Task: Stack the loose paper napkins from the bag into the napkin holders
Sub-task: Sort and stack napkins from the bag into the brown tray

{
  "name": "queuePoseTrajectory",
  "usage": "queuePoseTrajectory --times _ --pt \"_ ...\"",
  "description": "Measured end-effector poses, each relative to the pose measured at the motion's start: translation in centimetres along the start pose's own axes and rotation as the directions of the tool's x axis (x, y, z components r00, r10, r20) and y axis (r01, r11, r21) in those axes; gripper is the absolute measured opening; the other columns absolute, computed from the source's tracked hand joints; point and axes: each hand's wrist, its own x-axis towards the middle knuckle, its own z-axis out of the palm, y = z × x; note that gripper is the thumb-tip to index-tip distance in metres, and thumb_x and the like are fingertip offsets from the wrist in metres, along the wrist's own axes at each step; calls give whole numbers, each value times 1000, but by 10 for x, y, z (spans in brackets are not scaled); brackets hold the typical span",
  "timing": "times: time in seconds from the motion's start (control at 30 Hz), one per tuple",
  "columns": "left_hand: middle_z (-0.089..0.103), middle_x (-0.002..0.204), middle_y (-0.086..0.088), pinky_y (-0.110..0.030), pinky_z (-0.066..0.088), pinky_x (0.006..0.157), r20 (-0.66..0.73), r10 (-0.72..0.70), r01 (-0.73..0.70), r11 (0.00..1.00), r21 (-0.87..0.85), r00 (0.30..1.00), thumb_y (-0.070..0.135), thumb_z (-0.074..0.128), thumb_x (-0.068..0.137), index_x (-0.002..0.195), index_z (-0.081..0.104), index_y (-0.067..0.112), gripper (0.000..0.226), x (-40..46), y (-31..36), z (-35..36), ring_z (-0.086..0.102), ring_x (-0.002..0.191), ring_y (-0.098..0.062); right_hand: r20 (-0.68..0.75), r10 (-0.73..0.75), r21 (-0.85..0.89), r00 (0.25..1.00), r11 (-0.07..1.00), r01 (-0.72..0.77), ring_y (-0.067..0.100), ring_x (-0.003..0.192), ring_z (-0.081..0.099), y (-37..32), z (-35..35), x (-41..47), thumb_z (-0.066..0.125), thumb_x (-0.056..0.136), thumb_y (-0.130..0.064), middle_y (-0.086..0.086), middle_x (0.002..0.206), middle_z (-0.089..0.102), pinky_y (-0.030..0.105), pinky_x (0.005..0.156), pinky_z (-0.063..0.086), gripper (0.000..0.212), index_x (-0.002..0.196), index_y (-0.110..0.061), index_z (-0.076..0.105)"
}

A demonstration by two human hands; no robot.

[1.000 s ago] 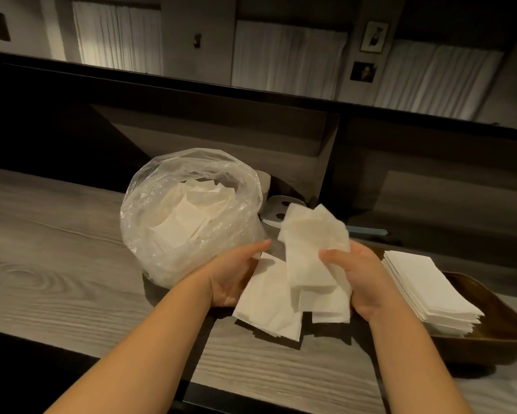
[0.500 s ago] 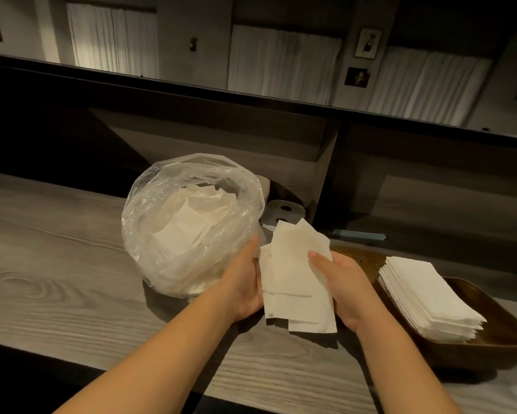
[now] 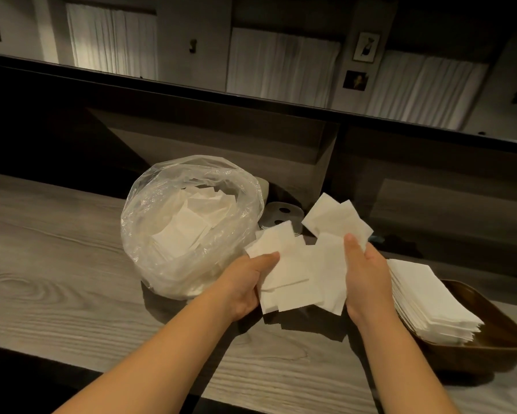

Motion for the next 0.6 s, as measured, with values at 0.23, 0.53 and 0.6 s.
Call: queuePoseTrajectory --times 0.23,0.53,0.6 --pt "73 107 -18 -48 57 77 -92 -22 16 997 -71 995 7 52 99 121 49 10 23 6 -2 0 71 96 -35 -74 -62 255 995 964 79 18 93 63 -8 -8 0 58 96 -31 -10 101 64 34 73 54 9 99 -39 56" --pt "70 107 -17 -46 55 78 -99 6 2 997 73 995 4 46 100 110 58 12 17 5 -9 6 67 96 -34 336 123 332 934 912 -239 22 84 74 -1 3 -6 60 92 -21 -1 89 76 44 66 60 19 109 -29 63" --pt "67 112 -20 -48 55 83 -110 41 -23 987 160 993 3 49 97 105 60 12 16 3 -11 8 66 98 -36 308 137 296 942 927 -232 23 86 74 2 6 -5 64 90 -23 -1 91 76 45 70 59 24 113 -29 63"
